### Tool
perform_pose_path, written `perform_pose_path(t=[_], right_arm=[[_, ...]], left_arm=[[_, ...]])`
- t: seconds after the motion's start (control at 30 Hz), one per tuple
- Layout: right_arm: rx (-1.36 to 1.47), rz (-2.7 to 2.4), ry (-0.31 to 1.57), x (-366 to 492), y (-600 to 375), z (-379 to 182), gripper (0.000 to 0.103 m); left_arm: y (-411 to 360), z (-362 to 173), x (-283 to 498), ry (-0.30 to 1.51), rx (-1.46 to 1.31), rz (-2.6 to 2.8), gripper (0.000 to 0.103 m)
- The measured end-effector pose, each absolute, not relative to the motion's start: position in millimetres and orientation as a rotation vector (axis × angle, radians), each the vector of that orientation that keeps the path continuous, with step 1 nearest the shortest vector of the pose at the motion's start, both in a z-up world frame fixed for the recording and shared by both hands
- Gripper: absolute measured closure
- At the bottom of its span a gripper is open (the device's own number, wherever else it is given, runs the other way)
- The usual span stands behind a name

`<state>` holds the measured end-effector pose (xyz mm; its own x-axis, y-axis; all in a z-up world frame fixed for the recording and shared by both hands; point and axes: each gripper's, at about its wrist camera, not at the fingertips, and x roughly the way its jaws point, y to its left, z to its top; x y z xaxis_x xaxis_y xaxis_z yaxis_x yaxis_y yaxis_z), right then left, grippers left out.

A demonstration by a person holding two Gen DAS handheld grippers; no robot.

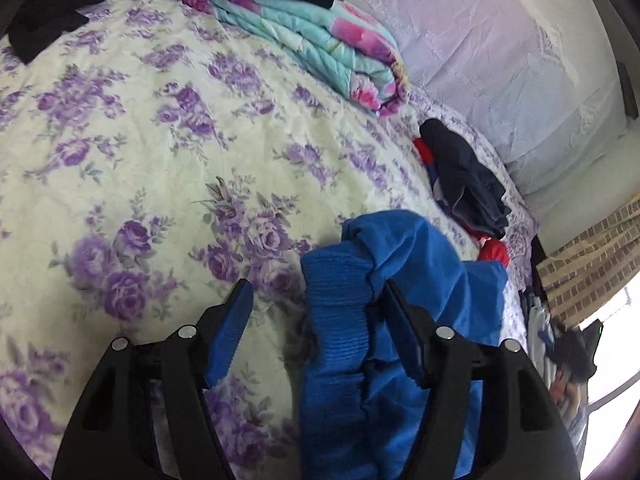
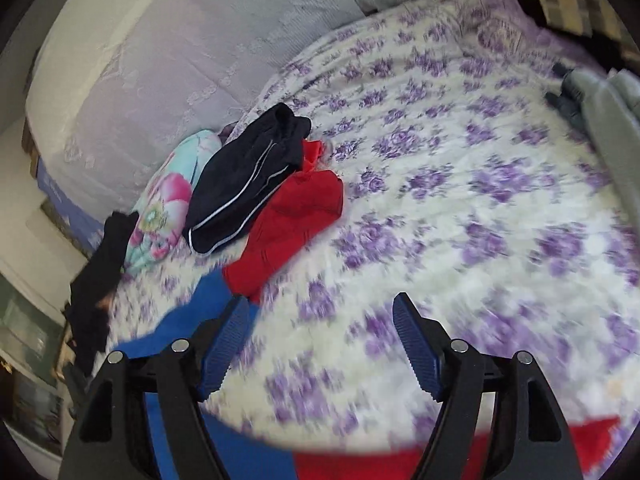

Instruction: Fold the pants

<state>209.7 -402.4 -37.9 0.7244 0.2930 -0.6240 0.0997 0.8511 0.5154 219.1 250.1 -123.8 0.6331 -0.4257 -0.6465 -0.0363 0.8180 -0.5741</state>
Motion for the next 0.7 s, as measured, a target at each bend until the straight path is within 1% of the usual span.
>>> perform_pose_path(t=[0.03,0.07,0.13,0.3,0.37,0.4,0.43,0.47,0.53,0.6,0.7], right_arm=[[0.588,0.125,0.778,225.2,-401.4,-44.6,0.028],[0.627,0.128,0.797,241.9,-400.9,-53.3,0.028],[0.702,0.134,0.837,271.4,-399.0,-72.5,0.028],[0.773,0.129,0.856,318.6,-388.3,-95.8,0.029],[0.788,0.115,0.853,331.8,-384.3,-101.8,0.033],[0.799,0.111,0.854,337.8,-383.1,-105.3,0.043],[0.808,0.105,0.857,343.3,-382.8,-108.8,0.057],[0.813,0.094,0.855,348.8,-381.0,-112.0,0.064],[0.815,0.085,0.843,354.1,-381.3,-114.0,0.087],[0.806,0.088,0.811,353.1,-381.9,-111.6,0.097],[0.778,0.094,0.735,333.1,-383.4,-93.1,0.098]], left_arm=[[250.3,-124.6,219.4,0.854,-0.585,-0.242,0.048],[251.5,-124.8,219.6,0.848,-0.594,-0.248,0.057],[255.8,-128.8,220.3,0.841,-0.63,-0.264,0.067],[254.7,-129.1,221.9,0.829,-0.626,-0.263,0.068],[255.4,-129.0,220.7,0.825,-0.628,-0.266,0.068],[255.7,-129.1,220.8,0.824,-0.631,-0.267,0.068],[255.7,-129.3,221.1,0.823,-0.631,-0.266,0.068],[255.2,-129.1,221.4,0.821,-0.628,-0.265,0.068],[254.9,-129.1,221.4,0.819,-0.624,-0.265,0.068],[255.5,-129.2,221.9,0.817,-0.626,-0.269,0.068],[255.1,-127.0,219.7,0.804,-0.617,-0.268,0.069]])
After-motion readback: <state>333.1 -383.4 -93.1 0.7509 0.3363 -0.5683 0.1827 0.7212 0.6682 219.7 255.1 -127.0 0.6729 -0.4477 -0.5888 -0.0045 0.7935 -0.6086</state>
